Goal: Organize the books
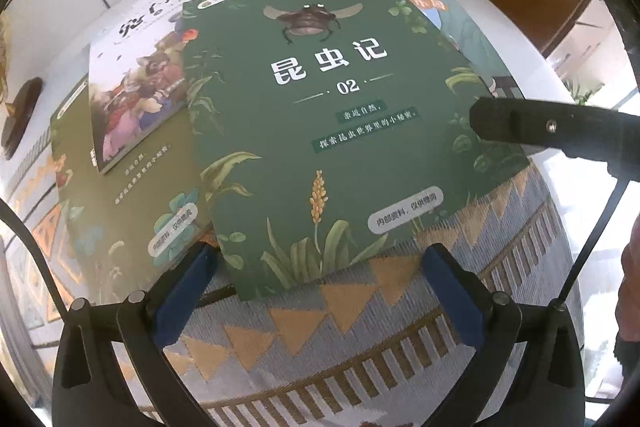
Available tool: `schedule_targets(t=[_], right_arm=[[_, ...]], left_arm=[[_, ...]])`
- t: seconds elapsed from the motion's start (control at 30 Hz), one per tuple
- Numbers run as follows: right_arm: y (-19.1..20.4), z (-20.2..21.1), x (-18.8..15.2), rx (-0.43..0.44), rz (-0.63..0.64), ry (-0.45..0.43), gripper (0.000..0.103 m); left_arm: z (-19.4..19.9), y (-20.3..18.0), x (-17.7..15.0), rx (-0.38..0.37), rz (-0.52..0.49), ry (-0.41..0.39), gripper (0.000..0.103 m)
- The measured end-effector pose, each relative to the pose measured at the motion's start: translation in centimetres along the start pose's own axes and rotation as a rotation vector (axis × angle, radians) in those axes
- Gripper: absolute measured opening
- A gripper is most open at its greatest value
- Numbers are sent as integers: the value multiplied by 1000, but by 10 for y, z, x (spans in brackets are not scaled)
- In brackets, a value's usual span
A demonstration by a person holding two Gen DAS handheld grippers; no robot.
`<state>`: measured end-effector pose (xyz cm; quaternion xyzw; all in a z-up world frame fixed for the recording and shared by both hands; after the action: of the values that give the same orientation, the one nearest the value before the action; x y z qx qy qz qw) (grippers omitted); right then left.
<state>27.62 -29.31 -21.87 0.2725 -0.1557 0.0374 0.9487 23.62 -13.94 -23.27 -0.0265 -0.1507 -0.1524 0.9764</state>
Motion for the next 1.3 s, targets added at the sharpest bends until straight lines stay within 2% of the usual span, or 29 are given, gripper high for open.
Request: schedule_targets(t=[0.2, 0.23, 0.37, 0.47, 0.53, 0.6, 0.7, 0.8, 0.83, 0.93, 1.03, 1.07, 1.2, 1.3], right_arm=[[-1, -1, 0, 7, -6, -1, 45], [-1, -1, 1, 8, -6, -1, 45], [0, 0, -2, 4, 10, -14, 45], [4, 0, -4, -21, 26, -31, 44], [7, 0, -5, -41, 40, -36, 43], [7, -1, -5, -45, 46, -35, 42], [5, -2, -6, -29, 39, -33, 41], [3, -2, -7, -21, 23, -41, 41], [3, -2, -8, -23, 19, -43, 41], [2, 1, -8, -44, 20, -52, 41], [-4, 3, -8, -13, -3, -53, 41], [-7, 3, -7, 0, -16, -55, 41], [-9, 5, -8, 12, -31, -61, 41], [-9, 6, -10, 9, -32, -66, 41]], left_arm=[[2, 3, 0, -12, 3, 44, 102], [5, 8, 1, -31, 32, 34, 102], [31, 44, -1, -138, 144, -106, 102], [22, 67, 3, -189, 205, -73, 100], [15, 74, 5, -189, 215, -54, 95], [17, 71, 4, -176, 197, -72, 92], [18, 69, 5, -185, 182, -93, 68], [17, 67, 7, -191, 191, -100, 65], [18, 69, 8, -209, 200, -107, 64], [40, 87, 0, -353, 263, -201, 64], [62, 99, -4, -514, 312, -307, 64], [64, 98, -1, -533, 315, -314, 64], [54, 98, 0, -462, 316, -293, 64], [42, 106, 2, -488, 374, -282, 64]])
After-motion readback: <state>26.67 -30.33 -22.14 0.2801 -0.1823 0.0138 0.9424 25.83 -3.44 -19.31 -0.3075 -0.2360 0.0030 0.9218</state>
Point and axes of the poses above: each gripper's, at about its wrist camera, not at the fingertips, and z roughly against the way its jaws point, y to its left, x to its top, the point moved 1 cm from there along -z, roughly the way its jaws point, and after that the axes turned 3 degrees about -z, right-handed, at the moved point
